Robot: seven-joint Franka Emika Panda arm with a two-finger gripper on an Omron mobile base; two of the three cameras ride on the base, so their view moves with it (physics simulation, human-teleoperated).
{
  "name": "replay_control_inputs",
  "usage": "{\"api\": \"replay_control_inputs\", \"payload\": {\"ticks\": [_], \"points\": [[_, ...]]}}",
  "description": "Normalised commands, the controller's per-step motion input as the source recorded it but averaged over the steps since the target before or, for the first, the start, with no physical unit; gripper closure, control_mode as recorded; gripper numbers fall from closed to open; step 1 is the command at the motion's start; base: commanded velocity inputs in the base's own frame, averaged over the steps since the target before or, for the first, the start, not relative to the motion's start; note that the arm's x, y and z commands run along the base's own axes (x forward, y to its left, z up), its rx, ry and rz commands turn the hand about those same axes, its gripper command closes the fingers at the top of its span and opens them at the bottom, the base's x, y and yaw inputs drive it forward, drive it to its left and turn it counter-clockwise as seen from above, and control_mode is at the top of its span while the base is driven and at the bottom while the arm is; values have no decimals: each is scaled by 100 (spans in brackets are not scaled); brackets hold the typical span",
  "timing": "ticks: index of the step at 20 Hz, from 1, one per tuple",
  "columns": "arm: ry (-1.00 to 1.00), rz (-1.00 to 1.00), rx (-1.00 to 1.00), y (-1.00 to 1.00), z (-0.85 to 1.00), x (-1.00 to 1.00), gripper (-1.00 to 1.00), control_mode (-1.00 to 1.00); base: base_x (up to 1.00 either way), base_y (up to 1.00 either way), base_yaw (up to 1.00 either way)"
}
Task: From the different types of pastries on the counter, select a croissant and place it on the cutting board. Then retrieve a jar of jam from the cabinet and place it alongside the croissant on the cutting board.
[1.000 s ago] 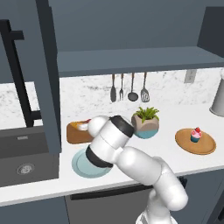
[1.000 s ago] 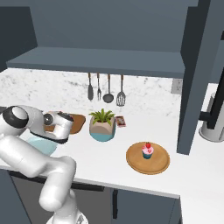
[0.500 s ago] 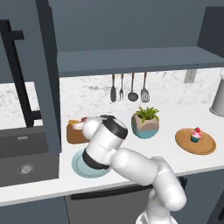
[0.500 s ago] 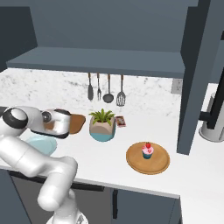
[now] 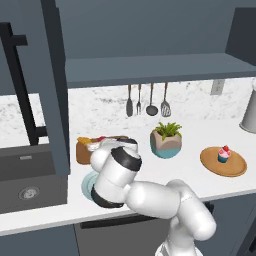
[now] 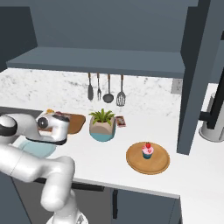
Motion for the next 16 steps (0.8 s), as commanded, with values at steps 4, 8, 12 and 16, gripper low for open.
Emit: {"api": "replay_control_inputs", "payload": {"ticks": [4,8,12,16], "points": [[0,-15,23,-35,36,-40,-100,-100,0,0,0],[-2,-12,31,-4,74,-47,-100,-100,0,0,0],[-5,-11,32,1,89,-78,-100,-100,0,0,0],[1,-12,27,10,89,-93,-100,-100,0,0,0]]}}
